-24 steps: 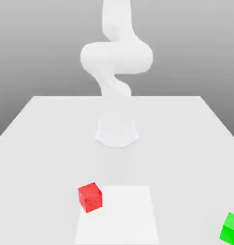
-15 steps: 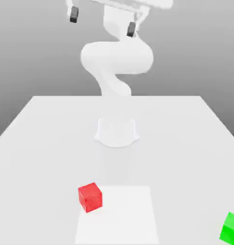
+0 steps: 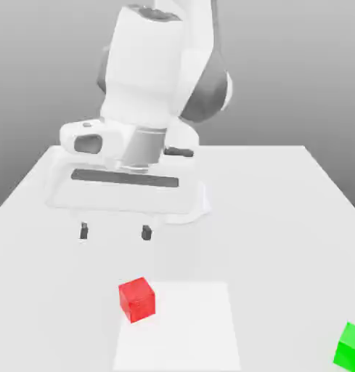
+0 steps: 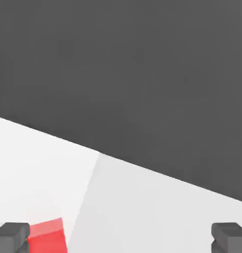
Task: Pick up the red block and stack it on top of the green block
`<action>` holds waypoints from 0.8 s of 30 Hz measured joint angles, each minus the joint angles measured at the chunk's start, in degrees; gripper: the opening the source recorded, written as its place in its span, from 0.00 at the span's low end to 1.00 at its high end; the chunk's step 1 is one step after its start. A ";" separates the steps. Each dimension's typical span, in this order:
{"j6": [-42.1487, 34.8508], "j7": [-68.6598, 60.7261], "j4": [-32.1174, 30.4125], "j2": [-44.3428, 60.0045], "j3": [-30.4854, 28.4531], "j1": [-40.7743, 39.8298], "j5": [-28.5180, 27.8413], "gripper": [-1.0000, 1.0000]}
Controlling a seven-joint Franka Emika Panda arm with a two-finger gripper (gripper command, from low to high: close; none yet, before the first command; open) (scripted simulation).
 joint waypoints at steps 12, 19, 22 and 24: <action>9.83 -23.28 -6.59 9.63 -1.74 1.71 18.32 0.50; 14.52 -24.55 -5.51 15.01 -1.12 1.45 20.27 0.50; 16.93 -24.96 -5.30 17.87 -0.71 1.15 20.76 0.50; 18.65 -25.26 -5.26 19.94 -0.48 0.96 20.98 0.50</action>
